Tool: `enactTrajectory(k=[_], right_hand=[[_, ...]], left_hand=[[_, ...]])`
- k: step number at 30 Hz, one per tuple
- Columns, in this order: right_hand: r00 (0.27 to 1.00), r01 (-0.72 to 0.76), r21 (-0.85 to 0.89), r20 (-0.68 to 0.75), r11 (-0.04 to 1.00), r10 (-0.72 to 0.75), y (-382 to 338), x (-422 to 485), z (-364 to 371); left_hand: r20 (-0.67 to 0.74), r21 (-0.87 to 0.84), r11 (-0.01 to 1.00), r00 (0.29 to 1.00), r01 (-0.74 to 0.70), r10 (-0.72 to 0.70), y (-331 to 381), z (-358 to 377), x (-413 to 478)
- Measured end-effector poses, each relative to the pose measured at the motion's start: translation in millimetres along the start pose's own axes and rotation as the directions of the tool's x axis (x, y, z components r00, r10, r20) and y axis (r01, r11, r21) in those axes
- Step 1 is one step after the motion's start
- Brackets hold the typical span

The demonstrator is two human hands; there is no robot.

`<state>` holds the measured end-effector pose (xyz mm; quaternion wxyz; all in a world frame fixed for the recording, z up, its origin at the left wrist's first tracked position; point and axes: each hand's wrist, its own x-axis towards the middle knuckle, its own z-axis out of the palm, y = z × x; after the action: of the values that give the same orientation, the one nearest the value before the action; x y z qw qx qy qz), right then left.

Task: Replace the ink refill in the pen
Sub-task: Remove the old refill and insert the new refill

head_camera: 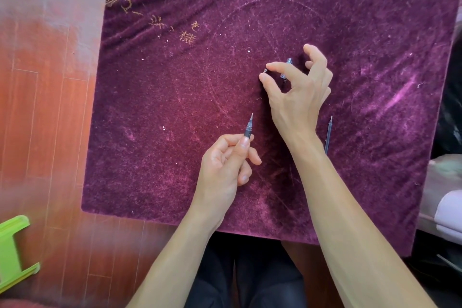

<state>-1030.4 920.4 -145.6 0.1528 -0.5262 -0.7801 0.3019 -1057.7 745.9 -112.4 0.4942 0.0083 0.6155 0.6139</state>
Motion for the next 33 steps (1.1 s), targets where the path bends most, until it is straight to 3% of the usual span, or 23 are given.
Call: enactTrajectory(k=[6,13,27,31,33], right_hand=[[0.995,0.007,0.056,-0.103,0.998,-0.001,7,1,-19],[0.982,0.034,0.027,0.187,0.999,-0.038,18,23,-36],[0.963,0.104,-0.015,0.253,0.994,-0.097,22,13,-46],[0.996,-0.029,0.194,0.084,0.981,0.013,18,-9,-62],[0.989,-0.136,0.375,0.099,0.917,0.106,14,-31,-71]], left_hand=[[0.006,0.002,1.0,1.0,-0.003,0.003,3,1,0],[0.005,0.012,1.0,1.0,-0.005,0.005,4,1,4],[0.013,0.02,1.0,1.0,-0.007,0.007,0,7,2],[0.009,0.009,1.0,1.0,0.0,0.0,0,9,0],[0.002,0.01,1.0,1.0,0.01,-0.01,-1,11,-2]])
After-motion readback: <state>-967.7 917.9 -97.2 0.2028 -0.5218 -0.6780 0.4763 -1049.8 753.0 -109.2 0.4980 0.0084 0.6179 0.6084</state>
